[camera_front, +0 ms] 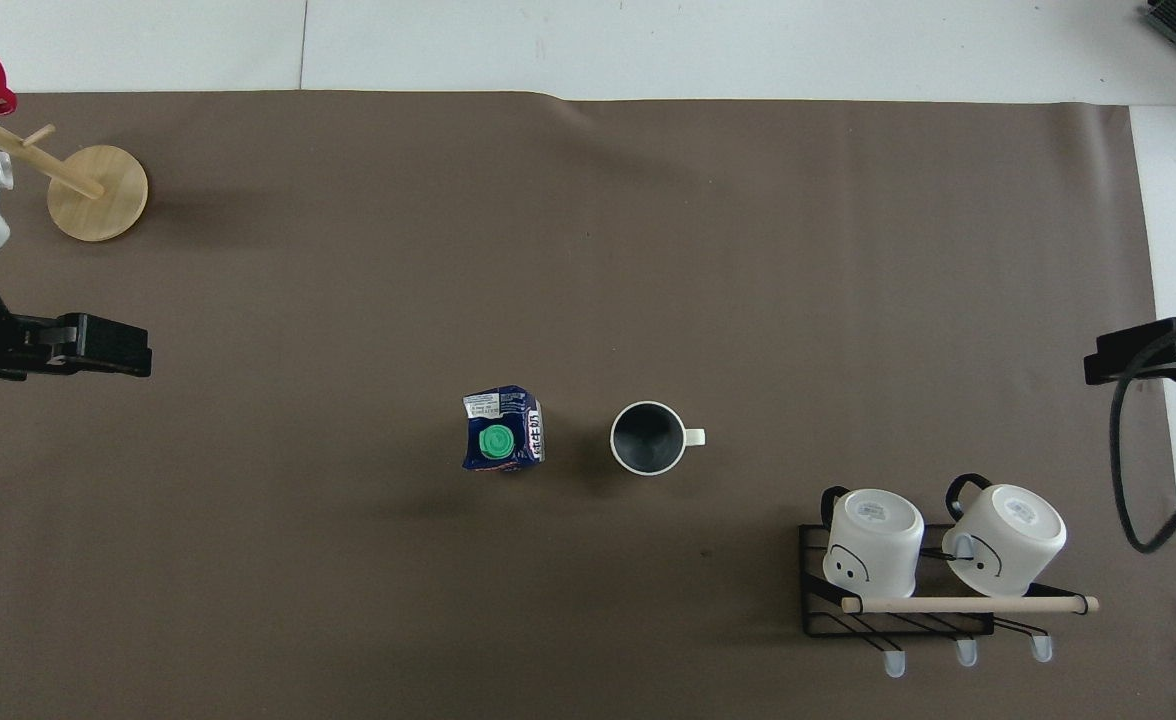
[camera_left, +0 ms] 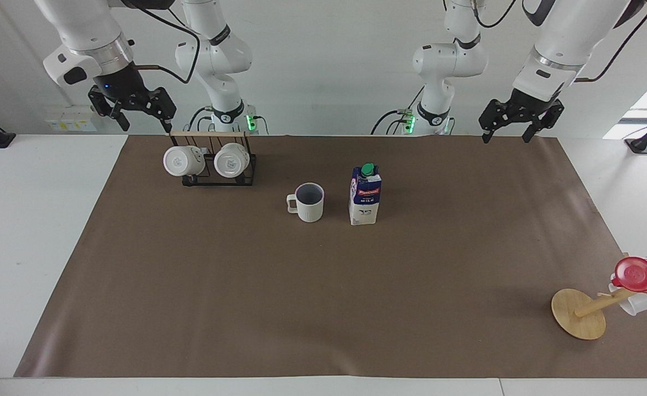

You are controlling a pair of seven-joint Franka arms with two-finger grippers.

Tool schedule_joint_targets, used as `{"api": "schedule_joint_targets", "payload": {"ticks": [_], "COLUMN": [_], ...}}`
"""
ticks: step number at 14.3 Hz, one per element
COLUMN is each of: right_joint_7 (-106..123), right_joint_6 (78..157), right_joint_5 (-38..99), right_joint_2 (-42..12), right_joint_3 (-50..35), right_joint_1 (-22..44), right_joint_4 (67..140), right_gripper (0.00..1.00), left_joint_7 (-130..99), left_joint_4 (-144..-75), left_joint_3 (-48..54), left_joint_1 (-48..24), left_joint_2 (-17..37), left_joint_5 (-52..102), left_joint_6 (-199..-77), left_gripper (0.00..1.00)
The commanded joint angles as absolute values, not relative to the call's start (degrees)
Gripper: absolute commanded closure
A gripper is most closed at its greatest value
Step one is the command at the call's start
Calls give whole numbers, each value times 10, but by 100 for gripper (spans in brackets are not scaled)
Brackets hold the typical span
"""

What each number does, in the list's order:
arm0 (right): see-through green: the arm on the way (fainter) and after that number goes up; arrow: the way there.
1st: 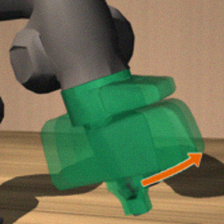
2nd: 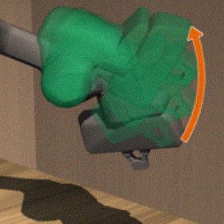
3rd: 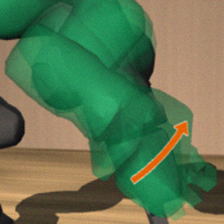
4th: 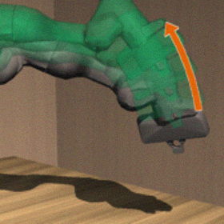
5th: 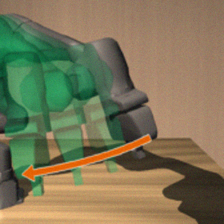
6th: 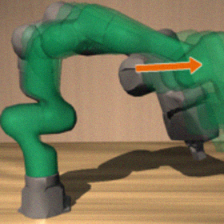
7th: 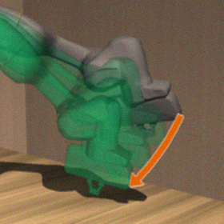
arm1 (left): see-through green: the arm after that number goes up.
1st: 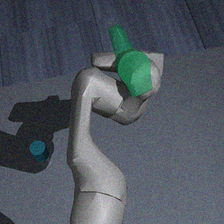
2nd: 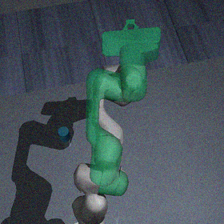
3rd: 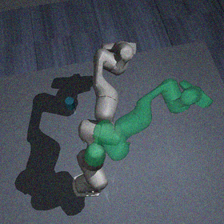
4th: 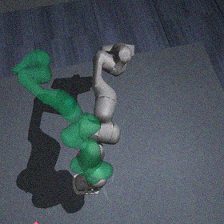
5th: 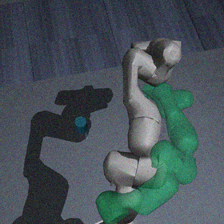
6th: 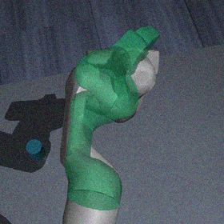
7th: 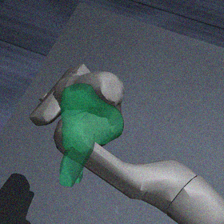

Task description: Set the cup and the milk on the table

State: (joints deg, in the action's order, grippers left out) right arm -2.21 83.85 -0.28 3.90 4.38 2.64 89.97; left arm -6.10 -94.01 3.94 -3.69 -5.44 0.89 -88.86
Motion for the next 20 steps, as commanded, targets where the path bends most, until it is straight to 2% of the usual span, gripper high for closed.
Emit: {"api": "schedule_joint_targets", "payload": {"ticks": [1, 20], "right_joint_7": [-30, -27], "right_joint_6": [857, 831], "right_joint_5": [-2, -15], "right_joint_2": [46, 47], "right_joint_3": [47, 44], "right_joint_1": [28, 26], "right_joint_4": [907, 894], "right_gripper": [0, 0], "left_joint_7": [-57, -53], "left_joint_4": [-932, -933], "left_joint_3": [14, 6], "left_joint_1": [-52, -48], "left_joint_2": [-57, -57], "left_joint_5": [14, 10], "left_joint_6": [-874, -870], "left_gripper": [0, 0]}}
